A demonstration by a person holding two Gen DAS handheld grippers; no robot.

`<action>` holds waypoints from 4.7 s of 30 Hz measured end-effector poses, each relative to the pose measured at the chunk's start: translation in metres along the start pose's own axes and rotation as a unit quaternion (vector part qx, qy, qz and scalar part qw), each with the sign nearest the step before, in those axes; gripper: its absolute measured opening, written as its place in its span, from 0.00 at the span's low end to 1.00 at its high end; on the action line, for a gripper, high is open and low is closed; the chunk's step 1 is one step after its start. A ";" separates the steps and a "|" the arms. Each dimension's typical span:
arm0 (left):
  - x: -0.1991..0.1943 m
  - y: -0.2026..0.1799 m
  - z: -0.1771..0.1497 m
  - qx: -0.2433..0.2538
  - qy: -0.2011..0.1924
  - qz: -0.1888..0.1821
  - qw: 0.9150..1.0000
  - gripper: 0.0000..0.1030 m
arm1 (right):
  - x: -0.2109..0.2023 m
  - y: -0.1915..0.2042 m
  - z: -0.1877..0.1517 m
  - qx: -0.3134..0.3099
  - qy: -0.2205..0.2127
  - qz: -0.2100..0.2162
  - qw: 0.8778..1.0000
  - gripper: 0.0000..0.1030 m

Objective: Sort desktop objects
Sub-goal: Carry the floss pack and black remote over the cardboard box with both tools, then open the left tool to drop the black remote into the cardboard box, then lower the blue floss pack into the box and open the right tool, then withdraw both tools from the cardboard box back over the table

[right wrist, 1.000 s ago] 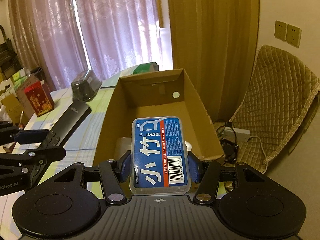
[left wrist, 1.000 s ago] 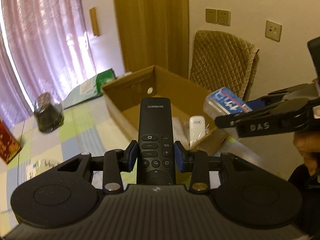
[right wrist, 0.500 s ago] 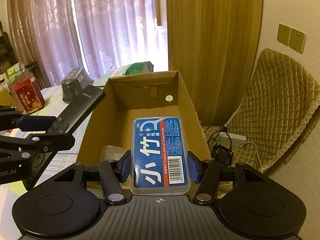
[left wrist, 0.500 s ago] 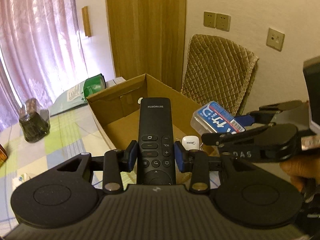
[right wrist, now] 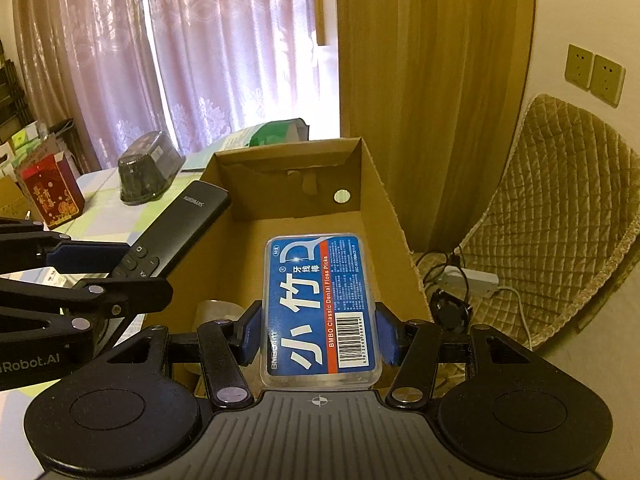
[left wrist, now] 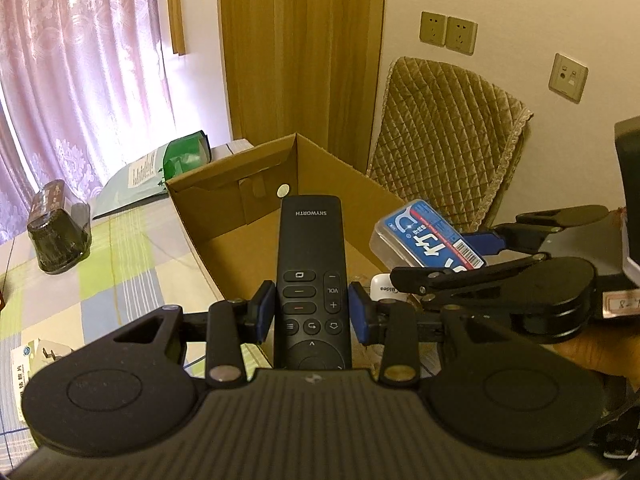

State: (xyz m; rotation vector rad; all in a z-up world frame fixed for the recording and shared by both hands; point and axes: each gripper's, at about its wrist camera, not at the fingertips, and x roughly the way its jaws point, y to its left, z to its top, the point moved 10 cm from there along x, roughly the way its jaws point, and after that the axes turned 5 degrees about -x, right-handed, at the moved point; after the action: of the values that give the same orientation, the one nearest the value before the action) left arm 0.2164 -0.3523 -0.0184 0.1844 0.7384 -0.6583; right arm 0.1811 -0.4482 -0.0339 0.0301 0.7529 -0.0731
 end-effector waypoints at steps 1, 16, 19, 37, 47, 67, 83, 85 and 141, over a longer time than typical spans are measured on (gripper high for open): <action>0.001 0.000 -0.001 -0.001 0.001 0.000 1.000 0.33 | 0.002 0.000 -0.001 0.001 0.001 0.001 1.000 0.54; 0.023 0.002 -0.006 -0.002 0.016 0.006 1.000 0.33 | 0.013 -0.015 -0.005 0.015 0.007 -0.003 1.000 0.54; 0.030 0.002 -0.008 -0.002 0.020 0.006 1.000 0.33 | 0.016 -0.016 -0.006 0.017 0.010 -0.003 1.000 0.54; 0.053 0.000 -0.008 -0.014 0.031 0.007 0.999 0.33 | 0.030 -0.018 -0.012 0.021 0.019 0.000 1.000 0.54; 0.038 0.008 -0.002 -0.029 0.011 0.008 0.999 0.38 | 0.029 -0.013 -0.011 0.017 0.018 0.000 1.000 0.54; 0.011 0.042 -0.028 -0.064 0.013 0.025 0.998 0.38 | 0.032 0.005 0.002 0.003 0.011 0.005 1.000 0.54; 0.001 0.059 -0.038 -0.078 0.014 0.036 0.996 0.40 | 0.039 0.012 0.005 -0.003 0.003 -0.003 1.000 0.80; 0.000 0.059 -0.040 -0.080 0.015 0.037 0.996 0.40 | 0.038 0.014 0.004 -0.003 0.007 0.005 1.000 0.80; -0.131 0.203 -0.141 -0.170 0.004 0.153 0.973 0.65 | -0.030 0.171 0.030 -0.081 -0.032 0.110 0.990 0.80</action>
State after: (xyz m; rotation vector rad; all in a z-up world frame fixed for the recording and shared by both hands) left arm 0.1897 -0.0752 -0.0476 -0.0159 0.7993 -0.2317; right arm 0.1929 -0.2772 0.0086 -0.0427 0.6850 0.1970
